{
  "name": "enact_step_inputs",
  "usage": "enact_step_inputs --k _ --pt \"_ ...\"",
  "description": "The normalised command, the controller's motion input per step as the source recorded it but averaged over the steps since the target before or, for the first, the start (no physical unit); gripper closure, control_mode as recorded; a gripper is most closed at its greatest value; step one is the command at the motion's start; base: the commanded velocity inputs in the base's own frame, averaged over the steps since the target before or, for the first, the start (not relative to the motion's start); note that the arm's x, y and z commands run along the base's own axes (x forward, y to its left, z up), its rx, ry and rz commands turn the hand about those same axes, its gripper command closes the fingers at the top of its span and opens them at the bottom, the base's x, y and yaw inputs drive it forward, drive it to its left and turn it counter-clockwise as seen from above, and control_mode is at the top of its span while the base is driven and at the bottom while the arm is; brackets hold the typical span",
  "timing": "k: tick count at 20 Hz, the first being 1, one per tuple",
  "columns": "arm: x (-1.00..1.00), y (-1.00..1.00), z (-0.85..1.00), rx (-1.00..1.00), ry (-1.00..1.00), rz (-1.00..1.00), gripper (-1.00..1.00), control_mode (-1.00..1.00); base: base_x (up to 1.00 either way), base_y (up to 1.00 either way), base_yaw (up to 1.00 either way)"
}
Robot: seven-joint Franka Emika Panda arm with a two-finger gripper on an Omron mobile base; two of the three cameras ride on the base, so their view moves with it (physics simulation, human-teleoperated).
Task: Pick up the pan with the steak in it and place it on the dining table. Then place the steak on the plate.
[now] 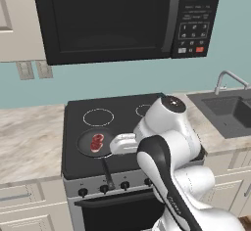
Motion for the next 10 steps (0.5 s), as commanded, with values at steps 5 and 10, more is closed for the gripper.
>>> enact_step_inputs --k 5,10 --pt "0.00 0.07 -0.33 -0.03 0.08 0.00 -1.00 -1.00 0.00 0.00 0.00" --pt "0.00 0.02 -0.36 0.00 0.07 0.00 -1.00 -1.00 0.00 0.00 0.00"
